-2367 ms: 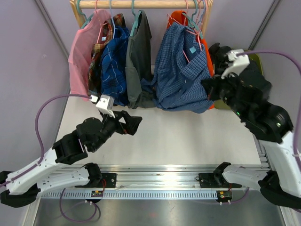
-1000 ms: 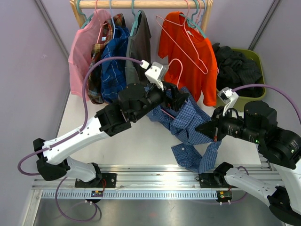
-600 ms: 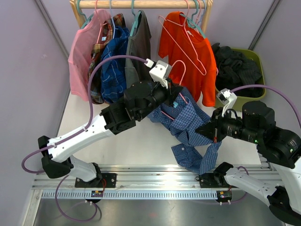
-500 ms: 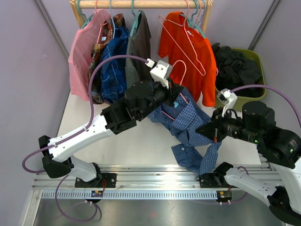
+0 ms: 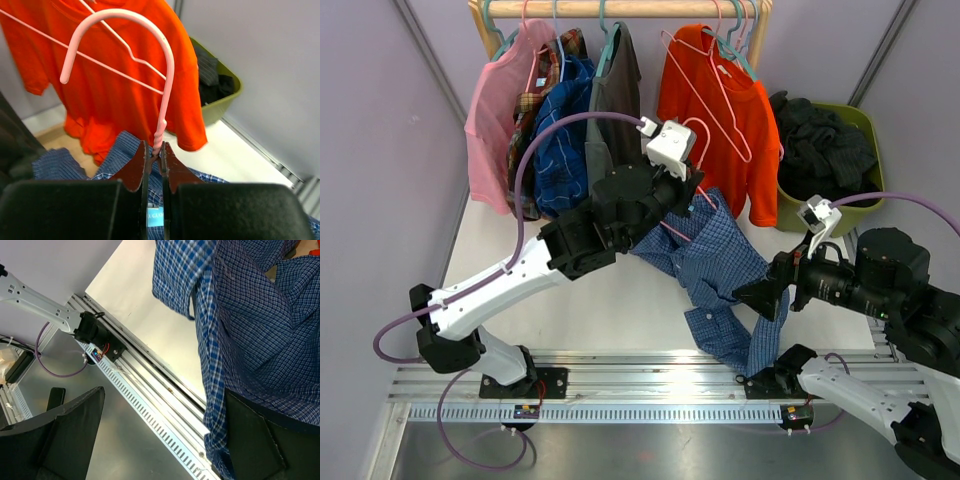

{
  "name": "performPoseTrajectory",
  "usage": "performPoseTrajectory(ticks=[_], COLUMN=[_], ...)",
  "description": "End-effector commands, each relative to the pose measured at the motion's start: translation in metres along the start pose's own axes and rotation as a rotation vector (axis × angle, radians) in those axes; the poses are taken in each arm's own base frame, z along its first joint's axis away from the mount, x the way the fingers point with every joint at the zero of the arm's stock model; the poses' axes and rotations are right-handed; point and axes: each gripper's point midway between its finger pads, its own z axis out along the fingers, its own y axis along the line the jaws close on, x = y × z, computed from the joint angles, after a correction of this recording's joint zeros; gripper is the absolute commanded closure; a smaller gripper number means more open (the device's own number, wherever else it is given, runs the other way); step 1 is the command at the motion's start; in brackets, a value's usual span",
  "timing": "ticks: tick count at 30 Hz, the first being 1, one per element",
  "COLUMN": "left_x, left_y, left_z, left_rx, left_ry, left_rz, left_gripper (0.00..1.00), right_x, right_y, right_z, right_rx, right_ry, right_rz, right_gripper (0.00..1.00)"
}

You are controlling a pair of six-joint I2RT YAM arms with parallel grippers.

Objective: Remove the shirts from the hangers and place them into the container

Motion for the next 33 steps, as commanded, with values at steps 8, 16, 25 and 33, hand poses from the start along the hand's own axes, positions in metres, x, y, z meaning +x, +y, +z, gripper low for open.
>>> performPoseTrajectory(ticks=[8,16,25,33], left_x=[-0.098,-0.124,-0.132,-0.142], left_y=[0.031,0.04,0.019,0.013], left_z=[-0.022,-0.031,-0.057,-0.099], left_rx=[-0.134,-0.164,0.003,0.127], left_ry=[-0.203,-0.262,-0.261,-0.302], left_rz=[0.065,0.069,-0.054,-0.186], left_gripper=[1.0,1.0,1.0,1.0], right_x=[0.013,0.018,0.013,0.008], right_y=[-0.005,-0.01,-0.024,-0.03], right_z=[-0.009,-0.005,-0.004,-0.004], right_rx=[0.014,0.028,0.103,0.137], right_ry=[0.016,0.019,-0.016,-0.045], right_rz=[-0.026,-0.022,-0.03,-0.031], right_gripper=[0.01,0.17,0.69,0.9])
